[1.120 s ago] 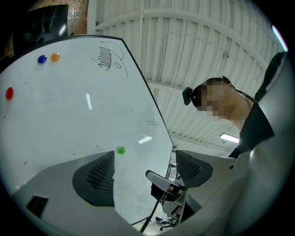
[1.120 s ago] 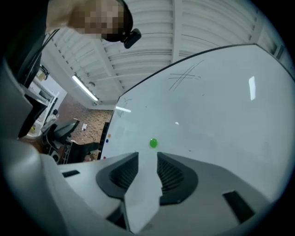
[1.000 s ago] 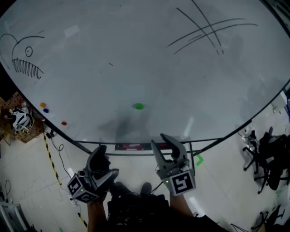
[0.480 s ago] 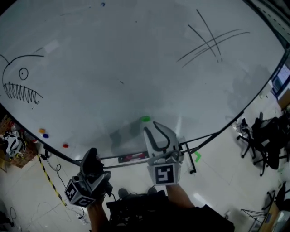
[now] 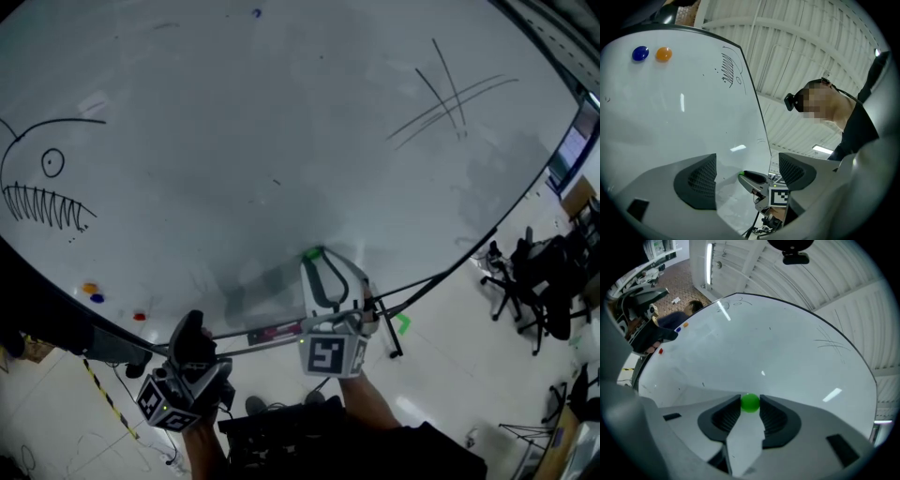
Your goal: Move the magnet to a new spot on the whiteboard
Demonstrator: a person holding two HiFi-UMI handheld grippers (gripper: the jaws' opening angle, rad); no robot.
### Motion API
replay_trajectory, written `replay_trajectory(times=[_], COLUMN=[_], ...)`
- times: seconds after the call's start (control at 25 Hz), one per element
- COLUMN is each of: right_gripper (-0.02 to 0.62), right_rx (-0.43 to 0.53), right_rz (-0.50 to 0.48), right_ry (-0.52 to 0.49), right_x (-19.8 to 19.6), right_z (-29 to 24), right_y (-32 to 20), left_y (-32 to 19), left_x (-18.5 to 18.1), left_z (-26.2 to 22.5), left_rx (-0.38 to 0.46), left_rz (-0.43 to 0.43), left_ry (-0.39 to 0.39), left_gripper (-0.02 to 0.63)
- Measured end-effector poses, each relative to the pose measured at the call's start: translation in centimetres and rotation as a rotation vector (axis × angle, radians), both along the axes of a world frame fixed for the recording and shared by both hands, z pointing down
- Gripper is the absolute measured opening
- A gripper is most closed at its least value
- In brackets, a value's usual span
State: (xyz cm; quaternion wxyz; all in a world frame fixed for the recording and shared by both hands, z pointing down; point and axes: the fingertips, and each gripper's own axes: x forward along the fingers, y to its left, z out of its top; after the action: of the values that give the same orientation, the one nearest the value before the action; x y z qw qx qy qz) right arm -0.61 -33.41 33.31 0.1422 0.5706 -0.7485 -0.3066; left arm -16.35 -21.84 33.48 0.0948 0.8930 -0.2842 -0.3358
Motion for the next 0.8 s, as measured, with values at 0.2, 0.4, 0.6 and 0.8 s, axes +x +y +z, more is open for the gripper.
replay_trajectory(times=[0.2, 0.4, 0.6, 0.8], right_gripper=[0.138, 0.138, 0.140, 0.140], right_rx=[0.037, 0.021, -0.004, -0.015], right_rz=[0.043, 0.011, -0.017, -0.046], right_ry=[0.047, 0.013, -0.012, -0.044], right_x=[-0.05, -0.09, -0.01, 0.24], right_z=[0.26, 0.00, 0.00, -0.05], right_y=[-0.01, -0.01, 0.05, 0.49], left_y=[-0.03, -0.01, 0.12, 0.30], left_x=[0.03, 0.15, 0.28, 0.58], left_z=[0.20, -0.21, -0.33, -0.16], left_rx=[-0.002, -0.006, -0.007, -0.003], left_rz=[0.006, 0.004, 0.000, 0.004], left_ry=[-0.010, -0.004, -0.005, -0.012], left_gripper=[0.414, 0.414, 0.414, 0.414])
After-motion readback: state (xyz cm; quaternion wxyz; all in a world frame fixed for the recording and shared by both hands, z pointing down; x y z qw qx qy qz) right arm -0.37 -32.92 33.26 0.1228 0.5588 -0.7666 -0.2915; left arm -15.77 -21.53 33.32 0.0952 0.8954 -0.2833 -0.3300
